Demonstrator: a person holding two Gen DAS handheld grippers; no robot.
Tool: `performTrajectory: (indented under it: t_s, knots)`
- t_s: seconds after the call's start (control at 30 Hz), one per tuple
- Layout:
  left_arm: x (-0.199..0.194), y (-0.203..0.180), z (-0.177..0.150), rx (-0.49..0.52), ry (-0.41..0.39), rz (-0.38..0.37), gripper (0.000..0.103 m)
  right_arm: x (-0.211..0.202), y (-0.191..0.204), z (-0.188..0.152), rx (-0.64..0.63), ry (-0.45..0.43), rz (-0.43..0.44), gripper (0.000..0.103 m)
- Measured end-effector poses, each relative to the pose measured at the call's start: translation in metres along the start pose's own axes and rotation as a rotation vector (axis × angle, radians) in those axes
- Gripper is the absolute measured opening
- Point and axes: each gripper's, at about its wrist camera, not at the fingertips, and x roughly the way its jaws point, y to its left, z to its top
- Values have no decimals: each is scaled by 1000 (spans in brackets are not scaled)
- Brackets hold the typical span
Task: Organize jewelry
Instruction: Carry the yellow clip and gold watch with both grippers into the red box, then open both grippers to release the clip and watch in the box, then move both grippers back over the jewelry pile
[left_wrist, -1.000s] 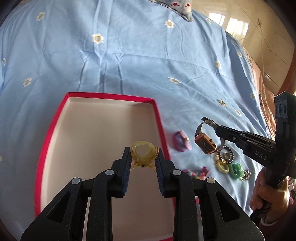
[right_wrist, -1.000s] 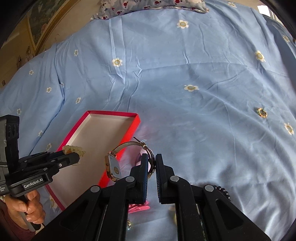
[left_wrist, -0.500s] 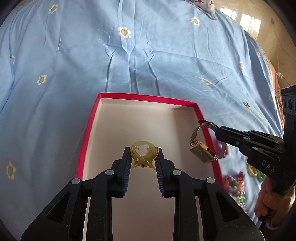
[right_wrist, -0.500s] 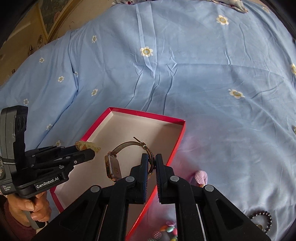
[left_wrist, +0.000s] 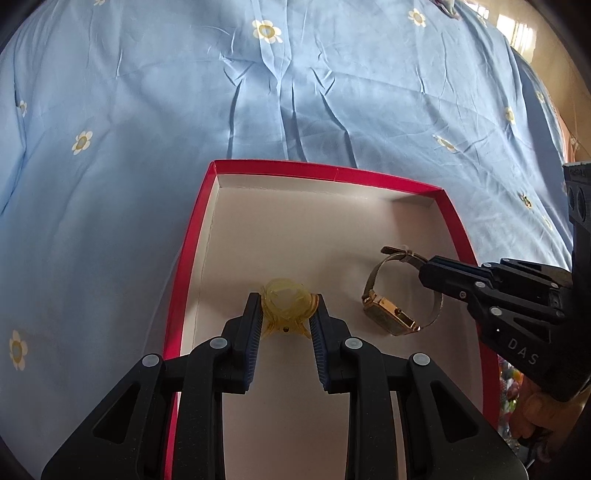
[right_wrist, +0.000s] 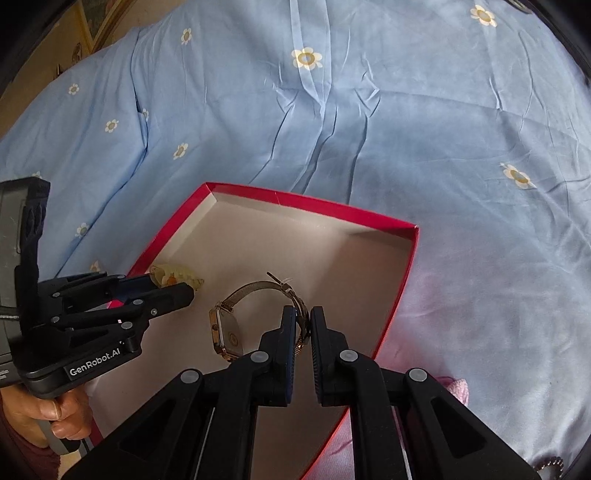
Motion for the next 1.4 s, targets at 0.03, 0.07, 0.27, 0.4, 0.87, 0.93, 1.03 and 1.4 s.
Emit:
performTrajectory:
  t_s: [0.03, 0.07, 0.27, 0.4, 0.87, 0.93, 1.03, 1.4]
  knots:
    - [1, -1, 1, 5, 2, 3, 24, 3, 0, 0, -6, 6, -4, 7]
    - [1, -2, 1, 9, 4, 7, 24, 5, 1, -1, -11, 12, -6, 7]
    - [5, -4, 2, 14, 26, 34, 28, 9, 2, 0, -16, 27, 0, 9]
    - [-1, -1, 3, -3, 12, 34, 37, 4, 2, 0, -4, 23, 12, 13]
    - [-61, 0, -14, -107, -91, 27, 56, -65, -14, -17, 79, -80, 76, 34]
    - [-67, -3, -19, -115, -98, 20, 56, -76, -21, -25, 96, -89, 64, 34]
    - [-75, -9, -28, -126, -97, -2, 56, -91, -33, -37, 126, -97, 43, 35]
    - [-98, -48, -51, -75, -105, -79, 56, -139, -69, -77, 213, -133, -33, 38]
